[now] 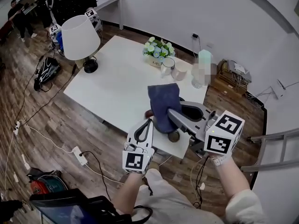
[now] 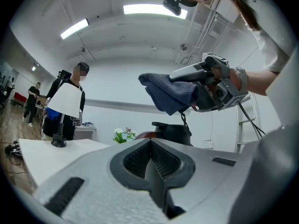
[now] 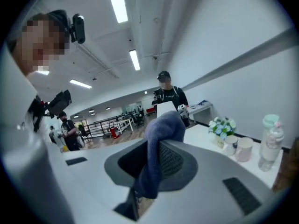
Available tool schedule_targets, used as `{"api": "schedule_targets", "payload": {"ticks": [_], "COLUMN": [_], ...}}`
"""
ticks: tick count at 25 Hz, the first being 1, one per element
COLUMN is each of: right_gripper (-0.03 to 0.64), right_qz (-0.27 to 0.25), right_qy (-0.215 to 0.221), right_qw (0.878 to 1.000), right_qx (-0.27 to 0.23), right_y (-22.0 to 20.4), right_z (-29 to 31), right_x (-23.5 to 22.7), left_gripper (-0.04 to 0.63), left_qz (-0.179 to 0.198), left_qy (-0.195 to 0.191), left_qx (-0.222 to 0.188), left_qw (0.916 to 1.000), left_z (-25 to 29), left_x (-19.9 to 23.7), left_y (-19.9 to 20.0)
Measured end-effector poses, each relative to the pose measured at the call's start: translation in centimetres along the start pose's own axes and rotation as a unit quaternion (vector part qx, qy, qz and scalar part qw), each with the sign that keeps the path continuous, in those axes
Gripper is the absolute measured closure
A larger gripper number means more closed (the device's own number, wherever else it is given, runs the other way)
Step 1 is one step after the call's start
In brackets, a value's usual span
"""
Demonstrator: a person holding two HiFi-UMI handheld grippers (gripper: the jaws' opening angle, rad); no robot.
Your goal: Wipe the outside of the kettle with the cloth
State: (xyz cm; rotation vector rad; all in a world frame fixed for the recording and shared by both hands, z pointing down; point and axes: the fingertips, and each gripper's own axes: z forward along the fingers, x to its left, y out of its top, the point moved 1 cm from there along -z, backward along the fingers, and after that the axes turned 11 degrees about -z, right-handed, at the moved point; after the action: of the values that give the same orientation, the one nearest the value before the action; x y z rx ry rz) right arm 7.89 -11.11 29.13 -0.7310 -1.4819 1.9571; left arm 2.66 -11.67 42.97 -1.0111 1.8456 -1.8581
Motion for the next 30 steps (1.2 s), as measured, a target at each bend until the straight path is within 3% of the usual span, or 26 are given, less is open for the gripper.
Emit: {"api": "schedule_targets", "payload": {"ticks": [3,6,9,30], "right_gripper": [0.561,0.561,0.561,0.561], "right_qz": [0.039,0.03,0.024,0.1], "right_qy": [0.014,-0.003,-0.02,-0.09], "right_qw": [0.998,0.995,0.992,0.986], "right_qx": [0.043,0.097,0.119,0.1], "right_y": [-2.3,-4.9,-6.0,-8.1], "right_z": [1.6,1.7,1.0,-4.3], "right_x": [-0.7,-2.2,-3.6,-9.4], "left_gripper": [0.588,0.588,0.588,0.588], "left_qz": [-0.008,-0.011,-0.011,-0.016], "left_qy": [-0.002,-0.004,-0.007,-0.01], "left_qx": [0.0,0.002,0.004,0.01], "left_qw": [1.0,0.9999,0.9999,0.9998], "left_z": [0.2,0.0,0.0,0.5], "left_x": [-0.2,-0.3,-0.2,-0.6], "left_y": [-0.1,-0.5,-0.5,-0.6]}}
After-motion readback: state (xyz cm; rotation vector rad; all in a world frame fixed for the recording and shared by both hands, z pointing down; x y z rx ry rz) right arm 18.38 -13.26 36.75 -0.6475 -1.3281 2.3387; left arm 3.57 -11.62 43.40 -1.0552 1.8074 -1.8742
